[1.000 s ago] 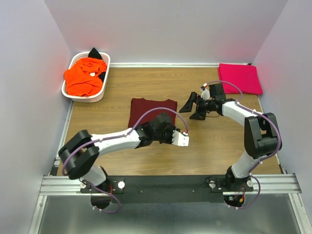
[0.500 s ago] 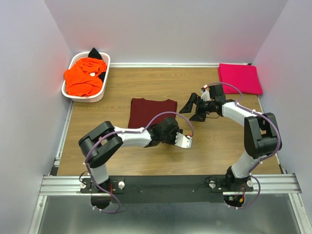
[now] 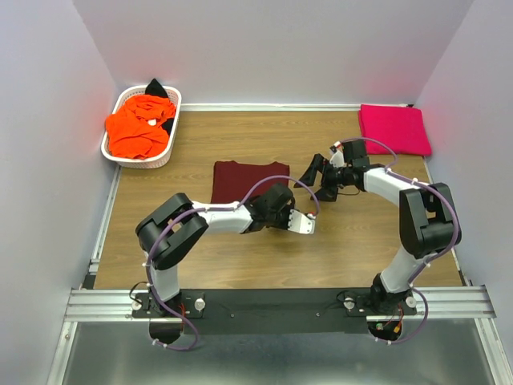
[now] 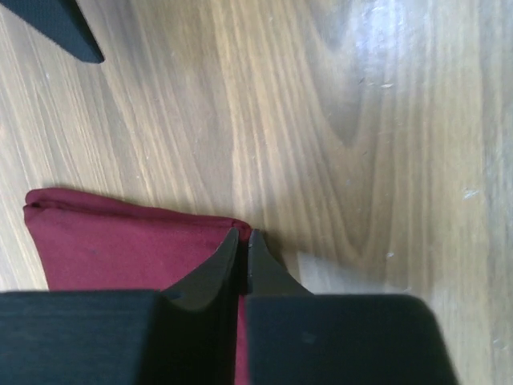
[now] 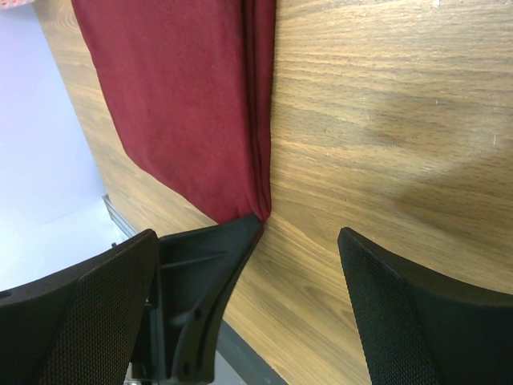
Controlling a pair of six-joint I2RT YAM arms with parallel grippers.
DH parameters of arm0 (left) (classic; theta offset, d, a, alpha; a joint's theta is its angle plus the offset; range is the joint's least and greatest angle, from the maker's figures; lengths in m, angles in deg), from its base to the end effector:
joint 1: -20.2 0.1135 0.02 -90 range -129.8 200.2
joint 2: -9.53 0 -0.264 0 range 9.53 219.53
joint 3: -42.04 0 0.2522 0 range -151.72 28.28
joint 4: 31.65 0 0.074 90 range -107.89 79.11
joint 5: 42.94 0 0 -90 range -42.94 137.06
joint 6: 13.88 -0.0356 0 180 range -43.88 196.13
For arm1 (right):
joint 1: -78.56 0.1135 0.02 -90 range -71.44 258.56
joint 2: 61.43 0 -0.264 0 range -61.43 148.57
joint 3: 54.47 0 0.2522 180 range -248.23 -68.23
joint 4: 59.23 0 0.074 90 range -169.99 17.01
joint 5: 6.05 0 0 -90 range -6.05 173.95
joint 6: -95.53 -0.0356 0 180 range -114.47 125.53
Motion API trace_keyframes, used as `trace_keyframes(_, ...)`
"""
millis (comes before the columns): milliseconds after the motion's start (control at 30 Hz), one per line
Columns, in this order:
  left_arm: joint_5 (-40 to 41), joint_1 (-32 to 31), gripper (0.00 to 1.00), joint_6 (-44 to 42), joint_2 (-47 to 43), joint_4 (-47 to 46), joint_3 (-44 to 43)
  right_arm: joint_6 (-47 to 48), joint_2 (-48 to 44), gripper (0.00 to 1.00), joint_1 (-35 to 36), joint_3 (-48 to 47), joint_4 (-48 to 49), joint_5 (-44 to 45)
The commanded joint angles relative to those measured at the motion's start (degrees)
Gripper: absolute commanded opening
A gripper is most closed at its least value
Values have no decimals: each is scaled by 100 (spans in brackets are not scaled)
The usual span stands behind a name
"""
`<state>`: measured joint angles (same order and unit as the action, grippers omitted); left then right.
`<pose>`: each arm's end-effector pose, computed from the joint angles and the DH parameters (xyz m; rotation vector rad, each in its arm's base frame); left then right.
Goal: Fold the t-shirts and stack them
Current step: Neatly place the folded tshirt to the corner
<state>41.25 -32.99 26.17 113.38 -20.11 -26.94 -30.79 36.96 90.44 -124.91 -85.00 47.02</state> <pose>0.2161 -0.2948 0.1464 1.8944 1.4414 -0.1476 0.3302 0.0913 0.1739 0.2718 2.5957 1.1379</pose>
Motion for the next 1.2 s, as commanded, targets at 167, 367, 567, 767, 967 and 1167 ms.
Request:
trace_keyframes(167,-966,327,0,231,-225,714,-515,-586,496,100,-19,184,769,-218)
trace_keyframes(367,-1361,388,0,433,-348,898,-876,-1851,611,97,-19,632,2593,-280)
trace_keyframes(567,-1511,476,0,566,-340,934,-1052,-2704,725,93,16,1203,3775,-78)
trace_keyframes(767,-1810,582,0,847,-225,1021,-1377,-3355,1085,82,200,1406,4819,212)
trace_keyframes(967,-1924,625,0,970,-120,1057,-1597,-3750,1393,72,420,1318,5252,730)
trace_keyframes(1167,-2004,652,0,1093,-23,1039,-1702,-3988,1587,63,561,1160,5332,1187)
